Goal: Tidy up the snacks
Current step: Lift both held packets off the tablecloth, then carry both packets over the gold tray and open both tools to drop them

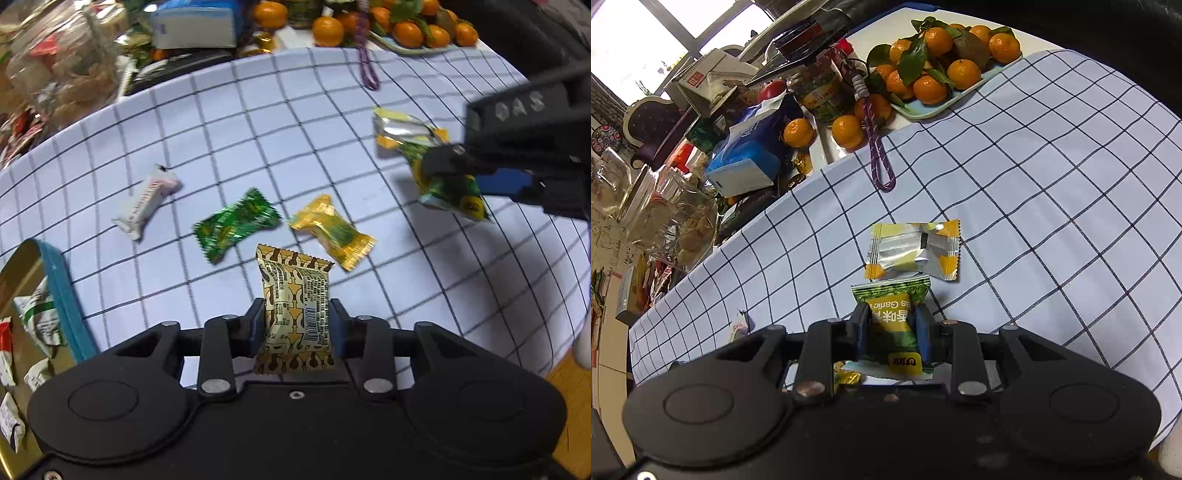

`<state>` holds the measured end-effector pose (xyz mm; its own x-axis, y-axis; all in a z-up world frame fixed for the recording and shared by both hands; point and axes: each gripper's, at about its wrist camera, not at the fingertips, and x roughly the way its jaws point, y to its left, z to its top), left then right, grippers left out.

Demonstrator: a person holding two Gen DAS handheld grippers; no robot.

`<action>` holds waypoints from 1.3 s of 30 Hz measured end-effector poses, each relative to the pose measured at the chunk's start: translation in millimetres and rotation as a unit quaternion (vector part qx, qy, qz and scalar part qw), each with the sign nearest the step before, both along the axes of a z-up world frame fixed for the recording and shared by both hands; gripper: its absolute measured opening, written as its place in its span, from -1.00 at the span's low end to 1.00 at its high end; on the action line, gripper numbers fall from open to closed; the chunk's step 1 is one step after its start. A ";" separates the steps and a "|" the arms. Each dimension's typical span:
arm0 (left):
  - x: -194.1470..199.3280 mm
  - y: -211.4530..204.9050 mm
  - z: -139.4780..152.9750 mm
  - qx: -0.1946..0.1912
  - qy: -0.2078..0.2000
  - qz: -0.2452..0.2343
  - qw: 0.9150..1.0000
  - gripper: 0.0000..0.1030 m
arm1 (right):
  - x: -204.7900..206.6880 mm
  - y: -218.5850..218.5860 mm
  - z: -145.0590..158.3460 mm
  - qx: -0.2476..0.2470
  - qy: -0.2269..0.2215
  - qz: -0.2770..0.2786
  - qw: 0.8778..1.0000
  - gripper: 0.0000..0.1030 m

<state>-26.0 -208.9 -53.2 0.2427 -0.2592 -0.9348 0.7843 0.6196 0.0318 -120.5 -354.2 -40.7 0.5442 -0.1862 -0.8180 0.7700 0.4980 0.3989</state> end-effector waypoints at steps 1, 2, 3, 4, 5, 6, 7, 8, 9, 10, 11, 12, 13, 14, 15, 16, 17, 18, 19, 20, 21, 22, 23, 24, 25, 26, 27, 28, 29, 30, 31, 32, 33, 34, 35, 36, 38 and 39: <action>3.1 2.6 3.6 -0.003 -0.006 0.012 1.000 -0.18 | -0.1 0.4 1.0 -0.002 0.002 -0.001 1.000 -0.44; 6.3 5.3 7.6 -0.007 -0.009 0.023 1.000 -0.18 | 0.0 1.0 2.3 -0.005 0.004 -0.002 1.000 -0.44; 11.0 8.9 12.9 -0.012 -0.010 0.037 0.999 -0.19 | 0.2 1.8 3.9 -0.008 0.006 -0.002 1.000 -0.44; 15.5 13.0 18.4 -0.016 -0.010 0.050 0.999 -0.19 | 0.7 3.0 5.8 -0.011 0.008 -0.002 1.000 -0.44; 20.4 17.8 24.1 -0.022 -0.010 0.064 0.998 -0.19 | 1.4 4.6 8.0 -0.015 0.009 -0.001 1.000 -0.44; 25.3 23.1 30.0 -0.026 -0.011 0.078 0.997 -0.19 | 2.3 6.2 10.2 -0.019 0.011 0.001 1.000 -0.44; 30.4 29.7 36.9 -0.032 -0.014 0.094 0.995 -0.19 | 3.5 8.3 12.8 -0.024 0.013 0.003 1.000 -0.44; 35.4 36.6 44.0 -0.039 -0.017 0.108 0.993 -0.19 | 4.9 11.2 15.7 -0.029 0.015 0.006 0.999 -0.44; 40.3 43.1 50.4 -0.043 -0.020 0.121 0.991 -0.19 | 6.6 14.1 18.8 -0.033 0.016 0.010 0.999 -0.44; 47.5 50.8 57.6 -0.045 -0.025 0.140 0.989 -0.19 | 8.1 16.8 21.6 -0.036 0.015 0.013 0.999 -0.44; 53.6 58.3 64.5 -0.046 -0.032 0.155 0.986 -0.19 | 9.9 20.1 25.0 -0.039 0.013 0.016 0.999 -0.44; 59.7 66.6 71.2 -0.047 -0.040 0.171 0.983 -0.19 | 12.0 23.6 28.7 -0.041 0.011 0.020 0.999 -0.44; 65.7 74.7 77.2 -0.047 -0.049 0.186 0.980 -0.19 | 14.7 27.9 32.4 -0.045 0.008 0.025 0.999 -0.44; 73.1 83.7 83.2 -0.046 -0.059 0.202 0.977 -0.19 | 17.7 32.4 35.9 -0.048 0.006 0.031 0.998 -0.44; 79.7 93.5 89.2 -0.046 -0.067 0.216 0.973 -0.19 | 20.7 36.8 38.9 -0.050 0.003 0.036 0.998 -0.44; 86.9 103.7 94.1 -0.044 -0.073 0.232 0.969 -0.19 | 25.2 42.5 42.2 -0.052 0.000 0.043 0.998 -0.44; 93.3 113.3 97.3 -0.040 -0.078 0.245 0.966 -0.19 | 29.0 48.4 45.3 -0.053 -0.003 0.051 0.997 -0.44; 101.2 124.8 100.0 -0.034 -0.084 0.261 0.961 -0.19 | 33.1 54.3 47.8 -0.053 -0.007 0.059 0.997 -0.44; 108.1 134.9 101.5 -0.028 -0.089 0.276 0.957 -0.19 | 37.4 60.8 50.2 -0.052 -0.011 0.067 0.996 -0.44; 115.6 146.0 101.4 -0.021 -0.095 0.294 0.951 -0.19 | 42.4 68.1 52.5 -0.051 -0.014 0.078 0.996 -0.44; 122.8 156.3 100.2 -0.014 -0.099 0.312 0.945 -0.19 | 47.2 75.0 54.0 -0.049 -0.017 0.087 0.995 -0.44; 129.6 166.3 97.9 -0.008 -0.099 0.330 0.939 -0.19 | 53.0 84.2 55.4 -0.049 -0.020 0.099 0.994 -0.44; 136.9 177.8 93.8 -0.002 -0.095 0.351 0.931 -0.19 | 58.9 93.5 56.4 -0.049 -0.021 0.111 0.992 -0.44; 143.9 188.4 89.1 0.005 -0.087 0.373 0.924 -0.19 | 63.8 101.2 57.1 -0.048 -0.023 0.122 0.991 -0.44; 150.8 199.1 83.9 0.012 -0.076 0.396 0.915 -0.19 | 69.7 110.9 57.5 -0.047 -0.024 0.134 0.990 -0.44; 156.1 209.9 78.7 0.016 -0.063 0.417 0.907 -0.19 | 74.9 119.6 57.5 -0.045 -0.025 0.147 0.988 -0.44; 161.1 218.9 74.5 0.018 -0.051 0.434 0.899 -0.19 | 79.4 127.4 57.5 -0.043 -0.026 0.158 0.986 -0.44; 165.1 232.0 71.3 0.017 -0.039 0.455 0.890 -0.19 | 84.1 135.7 57.7 -0.041 -0.027 0.170 0.984 -0.44; 169.2 242.2 68.8 0.017 -0.031 0.471 0.881 -0.19 | 88.9 145.6 58.0 -0.040 -0.026 0.183 0.982 -0.44; 172.0 251.0 66.2 0.018 -0.026 0.485 0.874 -0.19 | 93.3 154.6 58.0 -0.041 -0.026 0.196 0.979 -0.44; 173.9 257.5 63.8 0.022 -0.021 0.500 0.866 -0.19 | 97.1 162.2 58.1 -0.041 -0.025 0.207 0.977 -0.44; 176.1 263.2 62.1 0.024 -0.018 0.511 0.859 -0.19 | 102.0 170.6 57.4 -0.041 -0.024 0.219 0.975 -0.44; 177.0 269.0 60.7 0.025 -0.014 0.523 0.852 -0.19 | 106.9 180.0 57.1 -0.041 -0.024 0.232 0.971 -0.44; 178.2 273.4 59.3 0.025 -0.010 0.530 0.848 -0.19 | 110.6 187.7 56.6 -0.041 -0.023 0.243 0.969 -0.44; 178.9 275.9 58.0 0.025 -0.006 0.535 0.845 -0.19 | 115.1 196.3 55.7 -0.040 -0.023 0.255 0.966 -0.44; 178.9 278.0 57.0 0.026 -0.002 0.539 0.842 -0.18 | 118.5 203.7 54.9 -0.038 -0.023 0.265 0.963 -0.44; 180.6 278.7 55.6 0.030 0.003 0.541 0.840 -0.16 | 125.3 219.3 52.8 -0.035 -0.021 0.286 0.957 -0.44; 181.5 278.4 55.2 0.032 0.005 0.540 0.841 -0.12 | 127.9 227.0 51.8 -0.036 -0.021 0.295 0.955 -0.44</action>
